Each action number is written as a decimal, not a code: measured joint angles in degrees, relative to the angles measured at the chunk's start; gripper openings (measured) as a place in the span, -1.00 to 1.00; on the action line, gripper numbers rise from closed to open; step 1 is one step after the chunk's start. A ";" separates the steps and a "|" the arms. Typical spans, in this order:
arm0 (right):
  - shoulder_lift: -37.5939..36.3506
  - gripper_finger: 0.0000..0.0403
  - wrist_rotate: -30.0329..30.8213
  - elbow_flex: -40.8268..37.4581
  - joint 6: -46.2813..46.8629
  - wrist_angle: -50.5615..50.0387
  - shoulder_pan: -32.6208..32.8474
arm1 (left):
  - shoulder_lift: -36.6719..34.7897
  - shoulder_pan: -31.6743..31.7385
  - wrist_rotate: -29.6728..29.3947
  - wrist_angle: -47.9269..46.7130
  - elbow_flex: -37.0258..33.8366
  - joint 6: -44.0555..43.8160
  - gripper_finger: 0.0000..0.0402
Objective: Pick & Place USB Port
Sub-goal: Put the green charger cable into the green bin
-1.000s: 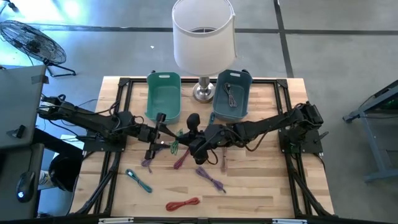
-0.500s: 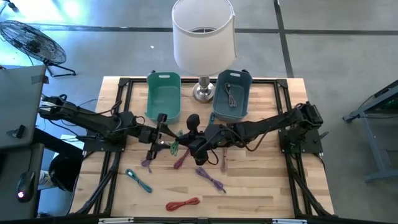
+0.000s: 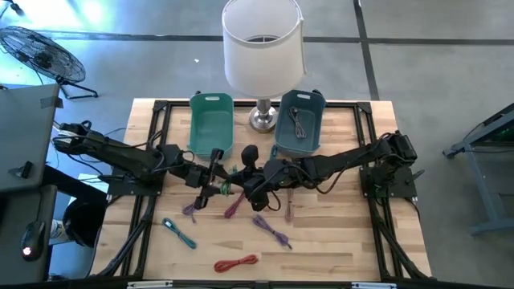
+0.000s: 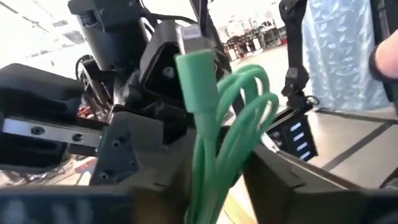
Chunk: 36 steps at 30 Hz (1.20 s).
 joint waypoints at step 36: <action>-0.02 -0.46 31.29 0.00 9.95 -10.45 11.49 | -22.67 19.09 -35.53 -44.69 -0.11 23.50 -0.97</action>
